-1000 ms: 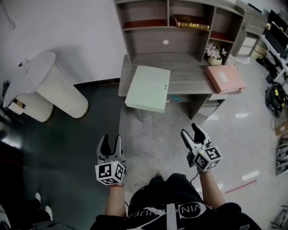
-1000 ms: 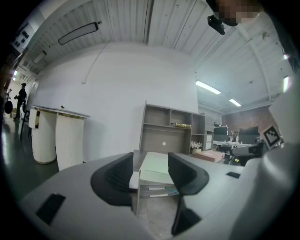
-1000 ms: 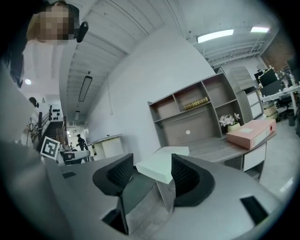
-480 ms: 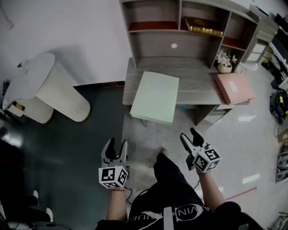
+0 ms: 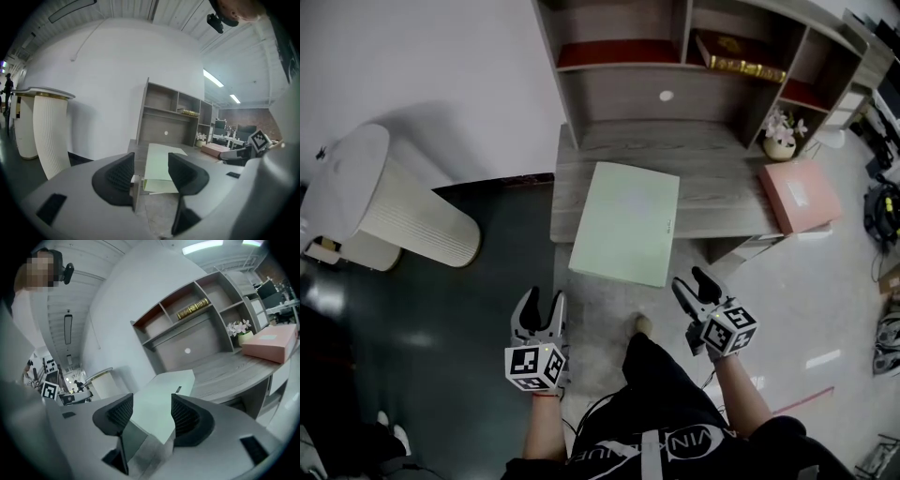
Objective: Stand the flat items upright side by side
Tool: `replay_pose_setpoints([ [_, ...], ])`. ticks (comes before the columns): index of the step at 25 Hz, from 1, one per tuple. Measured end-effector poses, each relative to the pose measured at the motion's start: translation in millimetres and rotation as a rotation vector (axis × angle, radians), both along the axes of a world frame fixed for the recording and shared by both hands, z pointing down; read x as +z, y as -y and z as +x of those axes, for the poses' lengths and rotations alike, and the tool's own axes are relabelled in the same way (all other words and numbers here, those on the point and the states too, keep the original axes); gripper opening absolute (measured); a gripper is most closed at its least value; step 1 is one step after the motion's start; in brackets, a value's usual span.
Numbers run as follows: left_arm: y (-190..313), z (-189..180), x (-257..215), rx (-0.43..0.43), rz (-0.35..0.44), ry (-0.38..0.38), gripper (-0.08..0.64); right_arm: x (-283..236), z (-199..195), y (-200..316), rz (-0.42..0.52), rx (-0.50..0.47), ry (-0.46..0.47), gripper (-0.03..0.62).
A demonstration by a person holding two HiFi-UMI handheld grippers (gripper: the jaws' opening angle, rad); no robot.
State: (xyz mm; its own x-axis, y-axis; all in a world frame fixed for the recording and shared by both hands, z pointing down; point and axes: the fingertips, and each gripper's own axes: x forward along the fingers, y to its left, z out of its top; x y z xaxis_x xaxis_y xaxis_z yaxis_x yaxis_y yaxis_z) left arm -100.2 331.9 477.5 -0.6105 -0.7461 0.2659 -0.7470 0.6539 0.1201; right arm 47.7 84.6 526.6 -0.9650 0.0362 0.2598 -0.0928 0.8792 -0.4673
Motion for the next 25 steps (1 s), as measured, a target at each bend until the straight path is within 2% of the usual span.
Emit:
replay_pose_setpoints([
  [7,32,-49,33,0.045,-0.047,-0.122,0.219,17,-34,23,-0.042,0.006,-0.052,0.247],
  [13,52,-79,68,0.088,-0.018,-0.3,0.265,34,-56,34,-0.097,0.001,-0.087,0.247],
  [18,72,-84,99,0.205,0.037,-0.52,0.299,53,-70,39,-0.113,0.008,-0.155,0.247],
  [22,93,-81,118,0.353,0.005,-0.68,0.327,65,-77,41,-0.145,0.032,-0.213,0.253],
  [25,109,-83,128,0.444,-0.019,-0.769,0.342,72,-83,43,-0.175,0.042,-0.256,0.253],
])
